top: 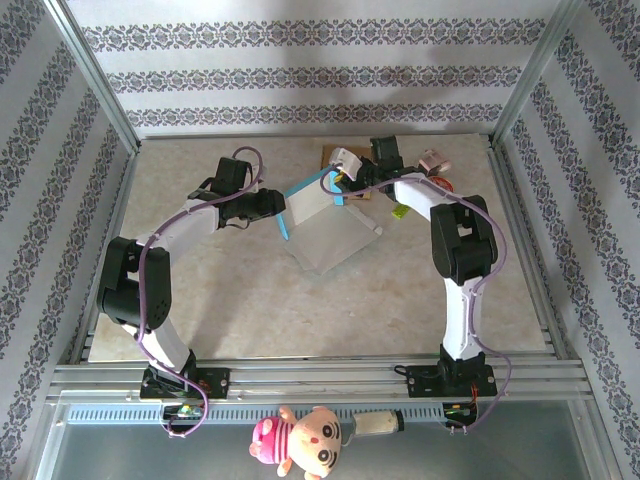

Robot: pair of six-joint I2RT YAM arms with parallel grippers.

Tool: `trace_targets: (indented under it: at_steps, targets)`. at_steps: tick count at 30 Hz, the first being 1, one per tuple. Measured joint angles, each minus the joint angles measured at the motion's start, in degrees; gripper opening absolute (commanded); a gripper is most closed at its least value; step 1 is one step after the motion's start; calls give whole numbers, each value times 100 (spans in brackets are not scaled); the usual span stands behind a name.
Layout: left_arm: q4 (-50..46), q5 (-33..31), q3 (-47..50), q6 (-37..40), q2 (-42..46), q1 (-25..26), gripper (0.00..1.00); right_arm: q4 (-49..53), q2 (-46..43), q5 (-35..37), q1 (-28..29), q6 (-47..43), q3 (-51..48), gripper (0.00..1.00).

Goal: Fold the paper box

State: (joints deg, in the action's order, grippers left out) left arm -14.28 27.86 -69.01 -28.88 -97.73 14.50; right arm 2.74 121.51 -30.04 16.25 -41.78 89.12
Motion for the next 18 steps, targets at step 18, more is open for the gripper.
trace_targets:
  at_steps: [18]
  targets:
    - [-140,-400,669,-70,796,0,64,-170,-448,2653,1110,-39,-490,0]
